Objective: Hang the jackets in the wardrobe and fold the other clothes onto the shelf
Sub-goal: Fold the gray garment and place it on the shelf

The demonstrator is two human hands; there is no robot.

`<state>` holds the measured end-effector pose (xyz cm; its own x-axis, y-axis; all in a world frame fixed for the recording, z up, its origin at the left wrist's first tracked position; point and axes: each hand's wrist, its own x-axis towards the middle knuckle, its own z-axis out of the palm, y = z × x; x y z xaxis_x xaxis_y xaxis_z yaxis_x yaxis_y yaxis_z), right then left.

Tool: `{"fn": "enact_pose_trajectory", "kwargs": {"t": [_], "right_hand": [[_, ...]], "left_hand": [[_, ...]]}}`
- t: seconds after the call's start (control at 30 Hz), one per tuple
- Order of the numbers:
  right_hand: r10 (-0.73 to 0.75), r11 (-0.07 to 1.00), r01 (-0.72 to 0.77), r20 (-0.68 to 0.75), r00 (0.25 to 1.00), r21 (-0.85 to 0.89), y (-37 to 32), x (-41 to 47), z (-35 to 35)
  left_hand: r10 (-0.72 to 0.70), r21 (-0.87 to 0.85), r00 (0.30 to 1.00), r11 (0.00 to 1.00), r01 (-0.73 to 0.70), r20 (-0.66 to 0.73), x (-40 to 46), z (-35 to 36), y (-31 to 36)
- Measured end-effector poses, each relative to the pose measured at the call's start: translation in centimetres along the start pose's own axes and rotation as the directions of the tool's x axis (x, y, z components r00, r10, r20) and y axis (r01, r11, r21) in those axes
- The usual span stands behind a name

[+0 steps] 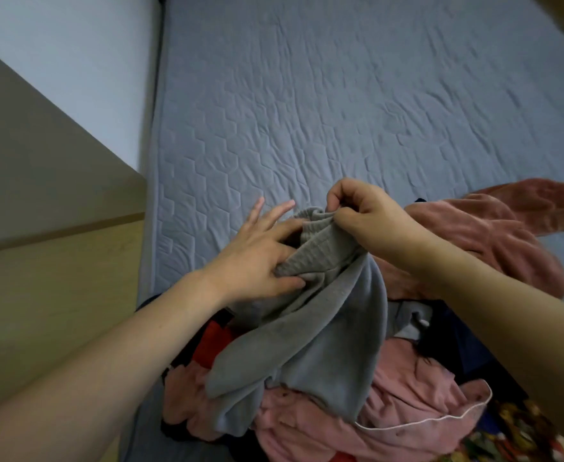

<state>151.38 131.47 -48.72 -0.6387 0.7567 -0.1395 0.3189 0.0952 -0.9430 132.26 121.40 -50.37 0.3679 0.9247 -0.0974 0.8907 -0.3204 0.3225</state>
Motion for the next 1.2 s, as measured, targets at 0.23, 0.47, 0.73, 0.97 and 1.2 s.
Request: {"fn": "enact_pose_trajectory", "kwargs": {"t": [0.23,0.47,0.73,0.97,1.2], "right_hand": [[-0.113,0.99,0.113,0.007,0.994,0.085,-5.8,-0.4,3.8],[-0.233,0.972,0.234,0.105,0.967,0.002,-10.9,-1.7,7.4],[-0.31,0.944,0.312,0.038,0.95,-0.105,-19.3,-2.8,9.8],[-0.586,0.742,0.501,-0.067,0.808,-0.446,-36.8,-6.0,11.7],[-0.625,0.375,0.68,0.37,0.687,-0.629,-53.1,-9.9,11.9]], "left_hand": [[-0.043,-0.013,0.98,0.999,0.042,-0.194,-6.2,-4.7,-0.6],[-0.088,0.041,0.996,0.995,0.089,-0.035,-9.9,-7.9,-1.6],[-0.277,0.208,0.958,0.935,0.288,-0.079,-18.4,-15.0,-0.1],[-0.186,0.48,0.822,0.734,0.481,-0.539,-30.0,-32.9,5.8],[-0.283,0.633,0.73,0.366,0.682,-0.623,-37.6,-45.3,12.1]]}}
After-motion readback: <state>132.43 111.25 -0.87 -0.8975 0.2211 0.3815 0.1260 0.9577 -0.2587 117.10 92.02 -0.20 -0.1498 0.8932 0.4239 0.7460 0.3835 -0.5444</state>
